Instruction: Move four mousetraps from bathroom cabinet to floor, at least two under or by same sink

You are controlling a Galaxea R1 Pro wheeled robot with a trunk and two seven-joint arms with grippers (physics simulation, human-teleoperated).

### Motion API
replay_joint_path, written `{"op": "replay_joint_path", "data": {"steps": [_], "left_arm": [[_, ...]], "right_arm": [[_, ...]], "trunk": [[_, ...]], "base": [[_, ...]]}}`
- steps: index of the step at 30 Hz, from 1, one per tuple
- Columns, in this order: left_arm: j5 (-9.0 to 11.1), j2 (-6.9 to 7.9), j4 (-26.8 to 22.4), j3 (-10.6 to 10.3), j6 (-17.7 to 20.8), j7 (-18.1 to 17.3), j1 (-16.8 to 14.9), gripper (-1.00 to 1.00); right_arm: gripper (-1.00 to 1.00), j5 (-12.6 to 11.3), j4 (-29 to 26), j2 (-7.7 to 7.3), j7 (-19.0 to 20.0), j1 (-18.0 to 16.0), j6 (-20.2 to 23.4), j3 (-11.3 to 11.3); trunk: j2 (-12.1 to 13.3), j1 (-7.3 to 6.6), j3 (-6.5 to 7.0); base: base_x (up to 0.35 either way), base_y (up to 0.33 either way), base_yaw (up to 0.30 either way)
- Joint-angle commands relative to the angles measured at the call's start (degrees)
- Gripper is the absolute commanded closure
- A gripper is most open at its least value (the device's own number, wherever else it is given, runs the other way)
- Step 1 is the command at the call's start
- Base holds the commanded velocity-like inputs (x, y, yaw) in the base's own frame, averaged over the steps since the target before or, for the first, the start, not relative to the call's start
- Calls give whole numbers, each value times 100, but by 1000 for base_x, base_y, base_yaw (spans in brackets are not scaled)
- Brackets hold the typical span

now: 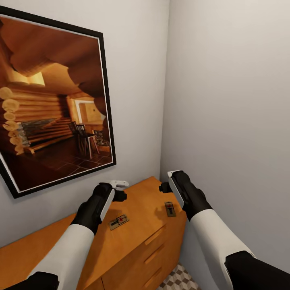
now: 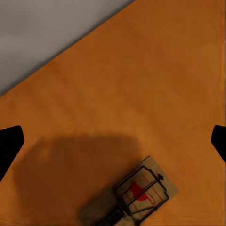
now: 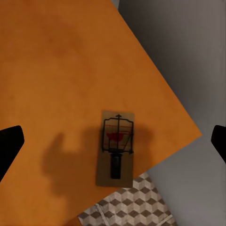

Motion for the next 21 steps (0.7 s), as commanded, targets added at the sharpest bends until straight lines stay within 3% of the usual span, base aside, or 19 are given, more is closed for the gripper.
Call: {"op": "replay_joint_path", "data": {"steps": [1,5,17,21], "left_arm": [[-8,-22,-6,-9,79,19,-5,-100],[-4,-137,-11,-10,228,15,-5,-100],[35,-137,-31,0,323,-35,-5,-100],[169,-137,-53,27,335,-61,-5,-100]], "right_arm": [[-100,-40,-4,-3,-43,-6,21,12],[-100,-40,-4,-11,-43,-6,21,12],[-100,-40,-4,-16,-43,-6,21,7],[-100,-40,-4,-31,-43,-6,21,5]], "trunk": [[-12,3,-13],[-12,3,-13],[-12,3,-13],[-12,3,-13]], "base": [[0,0,0],[0,0,0],[0,0,0],[0,0,0]]}}
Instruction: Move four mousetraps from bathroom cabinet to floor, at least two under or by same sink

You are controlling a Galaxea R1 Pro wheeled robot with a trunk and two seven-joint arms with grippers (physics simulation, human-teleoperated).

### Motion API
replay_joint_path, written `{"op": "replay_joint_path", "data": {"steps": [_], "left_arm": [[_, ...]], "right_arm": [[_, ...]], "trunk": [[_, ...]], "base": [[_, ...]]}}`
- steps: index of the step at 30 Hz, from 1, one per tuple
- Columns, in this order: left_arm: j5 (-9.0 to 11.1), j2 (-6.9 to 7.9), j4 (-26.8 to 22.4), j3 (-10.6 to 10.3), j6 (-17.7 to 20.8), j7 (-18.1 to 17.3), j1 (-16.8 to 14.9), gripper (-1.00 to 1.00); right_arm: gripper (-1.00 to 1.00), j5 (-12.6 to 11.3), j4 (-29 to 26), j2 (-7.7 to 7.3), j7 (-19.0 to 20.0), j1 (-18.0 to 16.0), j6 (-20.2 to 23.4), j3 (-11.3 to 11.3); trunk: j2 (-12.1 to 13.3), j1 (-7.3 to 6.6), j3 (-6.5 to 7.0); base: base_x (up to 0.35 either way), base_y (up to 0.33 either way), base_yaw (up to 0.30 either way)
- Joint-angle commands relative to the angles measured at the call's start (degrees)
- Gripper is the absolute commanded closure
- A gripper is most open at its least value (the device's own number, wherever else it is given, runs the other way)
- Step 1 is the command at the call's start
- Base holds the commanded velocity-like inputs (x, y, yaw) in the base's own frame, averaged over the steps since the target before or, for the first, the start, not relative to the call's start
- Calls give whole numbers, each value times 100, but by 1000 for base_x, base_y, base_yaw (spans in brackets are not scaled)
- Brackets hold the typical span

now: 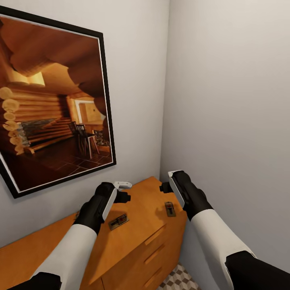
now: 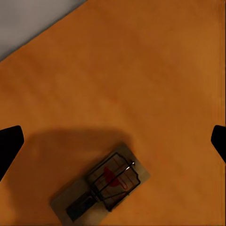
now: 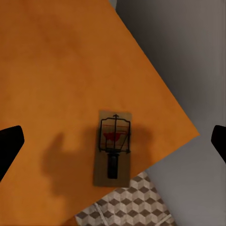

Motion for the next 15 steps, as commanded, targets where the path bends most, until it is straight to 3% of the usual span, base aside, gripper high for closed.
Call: {"op": "replay_joint_path", "data": {"steps": [1,6,15], "left_arm": [[119,0,-41,33,29,28,-5,-100],[378,0,-285,141,47,28,-5,-100],[472,0,-842,215,188,27,-5,-100]], "right_arm": [[-100,-40,-4,-9,-43,-6,21,11],[-100,-40,-4,-19,-43,-6,21,11],[-100,-40,-4,-22,-43,-6,21,11]], "trunk": [[-12,3,-13],[-12,3,-13],[-12,3,-13]], "base": [[0,0,0],[0,0,0],[0,0,0]]}}
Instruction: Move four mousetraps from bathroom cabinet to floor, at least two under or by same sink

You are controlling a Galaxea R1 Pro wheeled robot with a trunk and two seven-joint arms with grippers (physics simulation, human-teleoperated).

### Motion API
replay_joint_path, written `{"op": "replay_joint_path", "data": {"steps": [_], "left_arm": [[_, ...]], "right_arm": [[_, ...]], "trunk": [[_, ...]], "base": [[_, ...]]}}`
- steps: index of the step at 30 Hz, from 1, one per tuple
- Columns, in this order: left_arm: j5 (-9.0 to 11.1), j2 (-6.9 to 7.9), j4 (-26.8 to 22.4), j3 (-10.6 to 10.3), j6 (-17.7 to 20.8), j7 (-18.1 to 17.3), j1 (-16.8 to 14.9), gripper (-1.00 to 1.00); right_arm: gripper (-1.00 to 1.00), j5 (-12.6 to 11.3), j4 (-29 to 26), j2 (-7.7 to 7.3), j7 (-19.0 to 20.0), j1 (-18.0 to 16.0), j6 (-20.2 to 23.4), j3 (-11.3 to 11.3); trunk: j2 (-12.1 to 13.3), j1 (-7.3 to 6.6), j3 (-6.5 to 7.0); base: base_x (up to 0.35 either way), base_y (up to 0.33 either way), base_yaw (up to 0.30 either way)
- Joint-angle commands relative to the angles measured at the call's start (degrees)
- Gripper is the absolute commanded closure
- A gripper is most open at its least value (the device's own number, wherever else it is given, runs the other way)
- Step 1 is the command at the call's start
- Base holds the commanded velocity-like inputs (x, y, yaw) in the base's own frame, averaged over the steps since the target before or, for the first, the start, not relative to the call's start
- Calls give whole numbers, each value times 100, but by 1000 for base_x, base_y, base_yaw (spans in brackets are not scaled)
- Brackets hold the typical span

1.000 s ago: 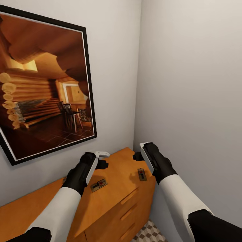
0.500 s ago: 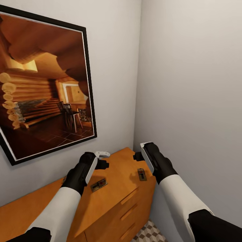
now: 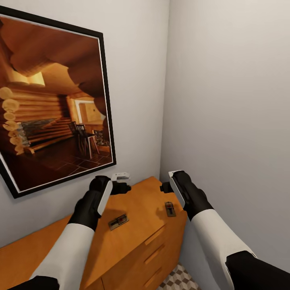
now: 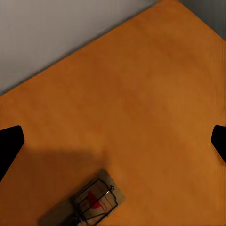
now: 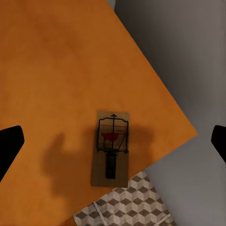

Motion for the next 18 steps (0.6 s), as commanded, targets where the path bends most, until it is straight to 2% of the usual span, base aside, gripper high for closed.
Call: {"op": "replay_joint_path", "data": {"steps": [1,7,12,18], "left_arm": [[61,0,-41,-1,29,48,-5,-100],[89,0,-262,24,54,45,-5,-100],[233,0,-355,235,57,48,-5,-100],[324,0,-370,341,51,51,-5,-100]], "right_arm": [[-100,-39,-4,-2,-43,-6,21,12],[-100,-39,-4,-2,-48,-6,21,12],[-100,-39,-4,-5,-48,-6,21,12],[-100,-39,-4,-10,-45,-6,21,12]], "trunk": [[-12,3,-13],[-12,3,-13],[-12,3,-13],[-12,3,-13]], "base": [[0,0,0],[0,0,0],[0,0,0],[0,0,0]]}}
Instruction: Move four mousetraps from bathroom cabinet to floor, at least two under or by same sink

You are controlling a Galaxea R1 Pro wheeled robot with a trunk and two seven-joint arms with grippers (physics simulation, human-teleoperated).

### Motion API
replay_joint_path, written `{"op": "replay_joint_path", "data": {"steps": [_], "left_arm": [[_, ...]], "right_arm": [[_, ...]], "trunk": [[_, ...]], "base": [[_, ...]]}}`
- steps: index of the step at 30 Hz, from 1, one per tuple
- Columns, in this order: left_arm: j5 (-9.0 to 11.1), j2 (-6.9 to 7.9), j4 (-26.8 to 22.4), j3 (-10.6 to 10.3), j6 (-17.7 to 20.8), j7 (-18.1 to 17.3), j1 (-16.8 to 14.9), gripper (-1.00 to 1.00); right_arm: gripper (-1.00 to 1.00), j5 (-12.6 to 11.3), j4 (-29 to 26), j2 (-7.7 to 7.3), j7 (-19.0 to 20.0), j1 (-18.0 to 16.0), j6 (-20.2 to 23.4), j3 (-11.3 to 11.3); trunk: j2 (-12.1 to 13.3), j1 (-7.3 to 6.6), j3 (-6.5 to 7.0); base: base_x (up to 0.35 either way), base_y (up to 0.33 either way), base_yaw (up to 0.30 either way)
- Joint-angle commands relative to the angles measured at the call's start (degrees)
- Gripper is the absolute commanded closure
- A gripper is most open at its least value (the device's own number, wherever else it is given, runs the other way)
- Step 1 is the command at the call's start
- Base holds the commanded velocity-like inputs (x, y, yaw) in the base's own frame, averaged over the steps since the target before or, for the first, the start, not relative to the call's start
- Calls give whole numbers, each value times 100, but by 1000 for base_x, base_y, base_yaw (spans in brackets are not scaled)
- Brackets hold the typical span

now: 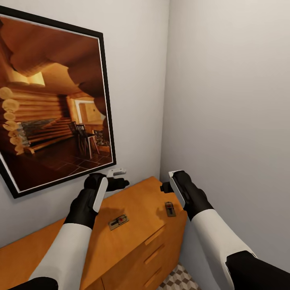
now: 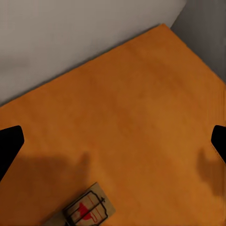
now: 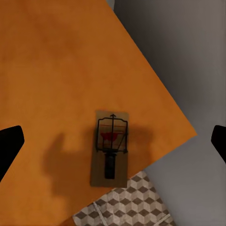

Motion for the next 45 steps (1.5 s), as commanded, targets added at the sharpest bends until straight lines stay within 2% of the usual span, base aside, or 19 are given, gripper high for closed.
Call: {"op": "replay_joint_path", "data": {"steps": [1,27,45], "left_arm": [[70,-5,-6,20,23,50,-6,-100],[61,-5,27,22,2,66,-6,-100],[59,-5,45,22,-12,68,-6,-100]], "right_arm": [[-100,-39,-4,-2,-43,-6,21,12],[-100,-39,56,-21,-59,-6,45,12],[-100,-53,351,-97,-38,-6,34,16]], "trunk": [[-12,3,-13],[-1015,552,-462],[-1697,926,-767]], "base": [[0,0,0],[0,0,0],[0,0,0]]}}
